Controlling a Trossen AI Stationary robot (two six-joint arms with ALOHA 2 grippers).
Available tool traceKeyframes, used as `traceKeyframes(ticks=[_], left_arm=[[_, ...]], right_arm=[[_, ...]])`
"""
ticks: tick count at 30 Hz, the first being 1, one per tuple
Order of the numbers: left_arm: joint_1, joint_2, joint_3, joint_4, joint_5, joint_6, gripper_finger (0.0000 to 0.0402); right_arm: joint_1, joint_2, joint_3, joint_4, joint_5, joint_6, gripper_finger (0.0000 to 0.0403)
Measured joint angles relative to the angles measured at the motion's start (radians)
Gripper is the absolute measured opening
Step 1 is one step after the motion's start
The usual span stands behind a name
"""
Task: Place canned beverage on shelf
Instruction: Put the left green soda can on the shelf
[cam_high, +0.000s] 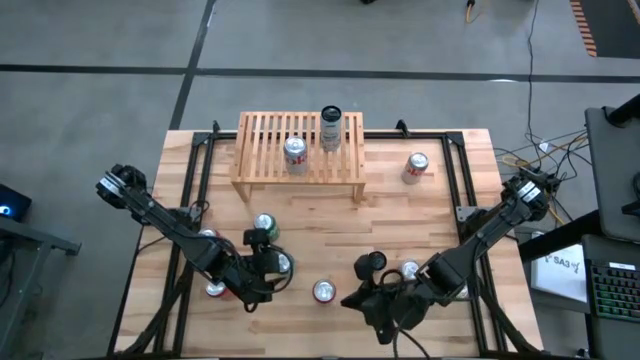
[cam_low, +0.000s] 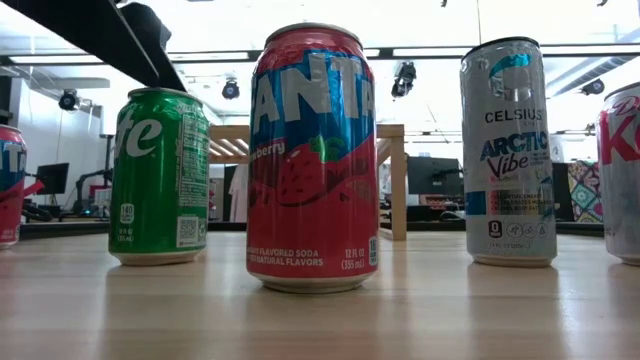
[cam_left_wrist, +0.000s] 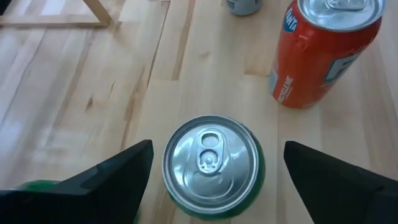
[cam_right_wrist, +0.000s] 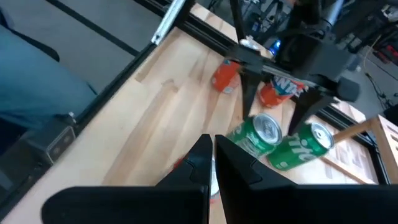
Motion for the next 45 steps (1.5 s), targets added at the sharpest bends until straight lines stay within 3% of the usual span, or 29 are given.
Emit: traceKeyframes(ticks=[6, 22, 45], left_arm=[[0.016, 0.0, -0.043, 0.059, -0.006, 0.001, 0.0347], [0.028, 0.0, -0.071, 0.11, -0.008, -0.045, 0.0347], [0.027, -0.01, -0.071, 0.066, 0.027, -0.068, 0.0347]], right_arm=[[-0.028, -0.071, -0.112, 0.092, -0.012, 0.016, 0.0009], [-0.158, -0.274, -0.41, 0.424, -0.207, 0.03, 0.0009], [-0.208, -0.287, -0.422, 0.471, -0.264, -0.036, 0.0009]])
